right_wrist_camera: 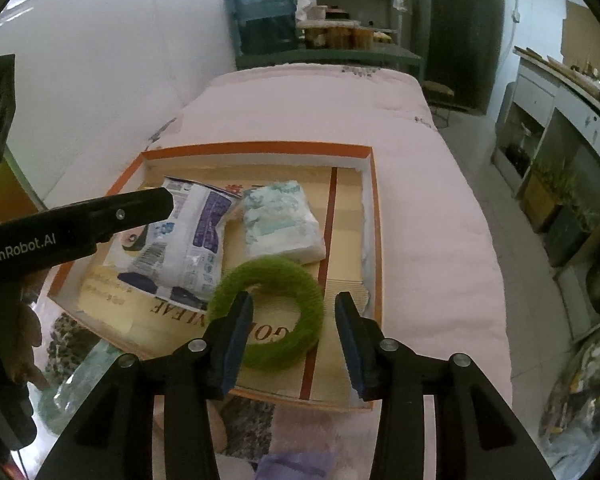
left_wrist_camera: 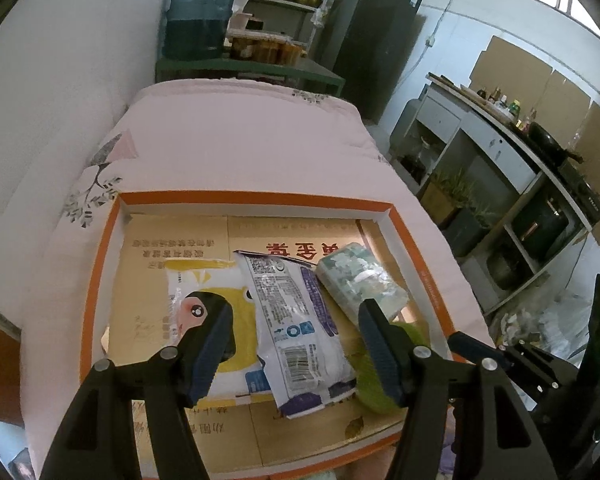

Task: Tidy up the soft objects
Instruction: 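Withdraw both open tools from the tray toward the pile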

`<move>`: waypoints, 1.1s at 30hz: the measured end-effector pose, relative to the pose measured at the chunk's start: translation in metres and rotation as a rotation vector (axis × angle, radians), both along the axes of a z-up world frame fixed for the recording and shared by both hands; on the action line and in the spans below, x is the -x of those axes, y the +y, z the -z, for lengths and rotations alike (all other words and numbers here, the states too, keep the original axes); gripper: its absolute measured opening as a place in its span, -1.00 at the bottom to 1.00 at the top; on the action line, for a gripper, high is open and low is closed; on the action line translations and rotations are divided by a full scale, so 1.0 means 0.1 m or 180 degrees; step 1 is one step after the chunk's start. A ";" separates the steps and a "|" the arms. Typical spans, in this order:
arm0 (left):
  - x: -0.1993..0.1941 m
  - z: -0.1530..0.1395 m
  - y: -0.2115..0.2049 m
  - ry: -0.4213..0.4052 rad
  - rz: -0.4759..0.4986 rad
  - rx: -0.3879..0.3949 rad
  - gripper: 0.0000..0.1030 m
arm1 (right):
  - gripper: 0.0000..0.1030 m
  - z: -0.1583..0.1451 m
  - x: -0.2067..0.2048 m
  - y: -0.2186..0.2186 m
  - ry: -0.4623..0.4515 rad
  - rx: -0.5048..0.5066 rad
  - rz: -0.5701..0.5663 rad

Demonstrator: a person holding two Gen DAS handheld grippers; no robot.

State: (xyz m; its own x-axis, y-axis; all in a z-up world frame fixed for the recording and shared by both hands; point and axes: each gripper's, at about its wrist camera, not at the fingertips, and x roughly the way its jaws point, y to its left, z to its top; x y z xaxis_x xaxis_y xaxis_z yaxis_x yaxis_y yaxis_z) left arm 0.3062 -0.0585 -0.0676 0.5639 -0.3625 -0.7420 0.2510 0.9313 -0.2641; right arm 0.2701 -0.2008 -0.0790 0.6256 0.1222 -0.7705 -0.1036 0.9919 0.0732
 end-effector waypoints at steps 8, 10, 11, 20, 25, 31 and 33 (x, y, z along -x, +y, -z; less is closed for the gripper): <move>0.20 -0.14 0.06 -0.0104 -0.0042 -0.0009 0.26 | -0.15 -0.13 0.18 0.06 -0.0076 -0.0028 -0.0007; 0.26 -0.17 0.08 -0.0141 -0.0054 -0.0006 0.26 | -0.15 -0.14 0.22 0.08 -0.0086 -0.0029 -0.0018; 0.30 -0.19 0.09 -0.0155 -0.0058 -0.0004 0.26 | -0.15 -0.15 0.24 0.09 -0.0093 -0.0026 -0.0021; 0.63 -0.30 0.13 -0.0245 -0.0101 0.0023 0.26 | -0.15 -0.24 0.44 0.16 -0.0139 -0.0051 -0.0039; 0.78 -0.36 0.17 -0.0318 -0.0137 0.0045 0.26 | -0.15 -0.29 0.54 0.17 -0.0170 -0.0066 -0.0033; 0.95 -0.46 0.27 -0.0408 -0.0197 0.0076 0.26 | -0.15 -0.39 0.71 0.17 -0.0239 -0.0114 -0.0027; 1.04 -0.51 0.31 -0.0477 -0.0223 0.0055 0.26 | -0.15 -0.42 0.79 0.17 -0.0266 -0.0129 -0.0029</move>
State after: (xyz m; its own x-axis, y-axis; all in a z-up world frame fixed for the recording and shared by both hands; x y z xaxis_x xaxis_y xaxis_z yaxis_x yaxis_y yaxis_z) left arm 0.2021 -0.0276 -0.0163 0.6922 -0.3304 -0.6416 0.2235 0.9435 -0.2448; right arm 0.1913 -0.1836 -0.0367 0.6862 0.1582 -0.7099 -0.1201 0.9873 0.1040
